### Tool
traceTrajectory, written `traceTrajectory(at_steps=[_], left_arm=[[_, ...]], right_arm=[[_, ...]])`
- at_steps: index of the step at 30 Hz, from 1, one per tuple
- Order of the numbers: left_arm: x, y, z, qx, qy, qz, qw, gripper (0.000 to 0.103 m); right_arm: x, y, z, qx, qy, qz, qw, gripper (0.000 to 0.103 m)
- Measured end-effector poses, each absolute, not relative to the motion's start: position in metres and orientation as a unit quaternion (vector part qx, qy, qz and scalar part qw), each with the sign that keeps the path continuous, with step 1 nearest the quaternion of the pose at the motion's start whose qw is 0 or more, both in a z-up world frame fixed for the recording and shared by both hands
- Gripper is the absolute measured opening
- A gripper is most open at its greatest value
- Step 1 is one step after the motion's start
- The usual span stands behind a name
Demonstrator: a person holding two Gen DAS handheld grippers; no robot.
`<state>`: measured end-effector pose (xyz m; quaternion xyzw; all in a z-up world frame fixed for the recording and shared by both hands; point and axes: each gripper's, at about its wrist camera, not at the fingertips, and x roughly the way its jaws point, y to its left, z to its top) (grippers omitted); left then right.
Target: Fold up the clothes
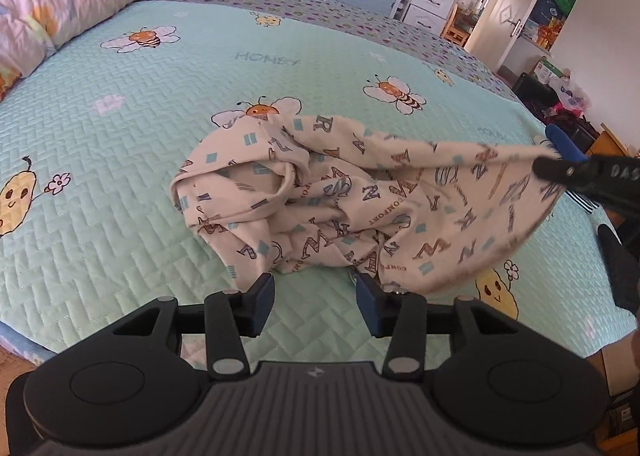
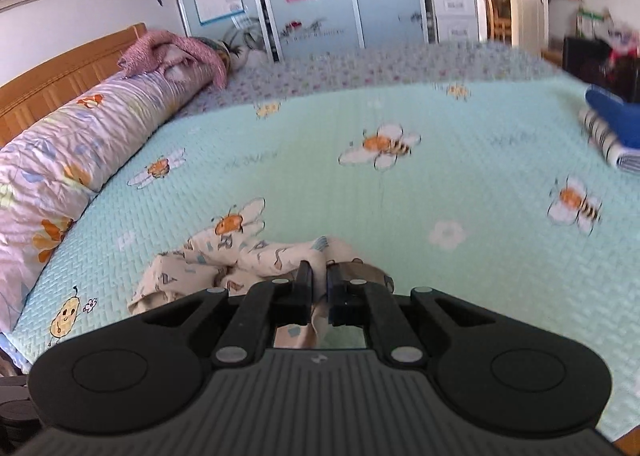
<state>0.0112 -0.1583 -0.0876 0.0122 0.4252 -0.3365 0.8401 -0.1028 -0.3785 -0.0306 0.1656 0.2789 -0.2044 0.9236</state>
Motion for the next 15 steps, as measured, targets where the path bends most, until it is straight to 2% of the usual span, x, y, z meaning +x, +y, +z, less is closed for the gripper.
traceTrajectory(at_steps=[15], left_arm=[[0.009,-0.159,-0.089,0.014,0.43,-0.334,0.838,0.05]], right_arm=[[-0.09,-0.364,-0.025,0.146,0.278,-0.203,0.928,0.008]])
